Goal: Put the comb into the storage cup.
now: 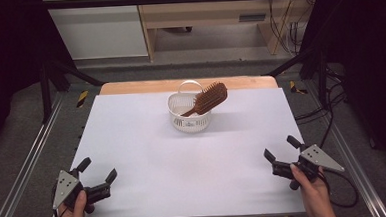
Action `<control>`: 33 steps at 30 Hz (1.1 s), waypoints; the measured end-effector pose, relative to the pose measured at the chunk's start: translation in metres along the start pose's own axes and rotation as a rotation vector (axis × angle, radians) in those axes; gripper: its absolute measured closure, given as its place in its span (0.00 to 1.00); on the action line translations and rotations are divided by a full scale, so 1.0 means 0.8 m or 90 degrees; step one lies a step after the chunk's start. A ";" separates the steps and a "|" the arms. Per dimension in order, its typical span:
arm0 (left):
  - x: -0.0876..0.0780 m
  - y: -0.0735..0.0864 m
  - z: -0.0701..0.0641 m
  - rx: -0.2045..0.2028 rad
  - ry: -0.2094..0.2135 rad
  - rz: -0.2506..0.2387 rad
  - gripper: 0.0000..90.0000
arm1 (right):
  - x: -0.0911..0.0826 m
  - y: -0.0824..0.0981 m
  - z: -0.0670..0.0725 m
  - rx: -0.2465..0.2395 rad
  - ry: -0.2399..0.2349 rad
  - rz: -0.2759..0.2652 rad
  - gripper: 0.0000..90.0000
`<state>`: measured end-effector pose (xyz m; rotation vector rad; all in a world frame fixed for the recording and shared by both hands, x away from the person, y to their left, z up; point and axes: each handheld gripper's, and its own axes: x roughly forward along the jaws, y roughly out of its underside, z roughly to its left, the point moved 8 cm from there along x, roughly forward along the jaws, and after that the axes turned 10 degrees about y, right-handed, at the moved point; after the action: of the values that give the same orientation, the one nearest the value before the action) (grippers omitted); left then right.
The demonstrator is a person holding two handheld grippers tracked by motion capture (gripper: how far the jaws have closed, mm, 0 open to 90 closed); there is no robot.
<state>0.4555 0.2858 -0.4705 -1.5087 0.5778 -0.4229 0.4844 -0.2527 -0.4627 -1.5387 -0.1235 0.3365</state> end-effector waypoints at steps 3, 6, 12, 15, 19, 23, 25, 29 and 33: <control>0.000 -0.001 -0.002 0.004 0.004 -0.002 0.01 | 0.001 0.005 0.008 -0.003 -0.009 0.001 0.03; 0.002 0.000 -0.004 0.006 0.008 0.000 0.01 | 0.002 0.008 0.015 0.003 -0.018 -0.001 0.03; 0.006 -0.003 -0.011 0.010 0.024 -0.003 0.01 | 0.008 0.012 0.031 -0.003 -0.048 -0.007 0.02; 0.006 -0.003 -0.012 0.005 0.028 -0.006 0.01 | 0.012 0.013 0.039 -0.007 -0.059 -0.009 0.03; 0.004 -0.004 -0.012 0.002 0.028 -0.015 0.01 | 0.015 0.012 0.045 -0.005 -0.066 -0.012 0.03; 0.003 -0.008 -0.013 0.002 0.030 -0.025 0.01 | 0.020 0.012 0.053 -0.018 -0.072 -0.013 0.03; 0.004 -0.008 -0.014 0.003 0.031 -0.025 0.01 | 0.022 0.013 0.056 -0.022 -0.074 -0.012 0.03; 0.009 -0.009 -0.022 0.004 0.050 -0.029 0.01 | 0.027 0.014 0.065 -0.033 -0.082 -0.012 0.03; 0.014 -0.012 -0.030 0.013 0.061 -0.031 0.01 | 0.034 0.015 0.075 -0.034 -0.088 -0.012 0.03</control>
<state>0.4511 0.2597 -0.4615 -1.4920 0.6112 -0.5395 0.4914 -0.1872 -0.4763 -1.5654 -0.2565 0.4275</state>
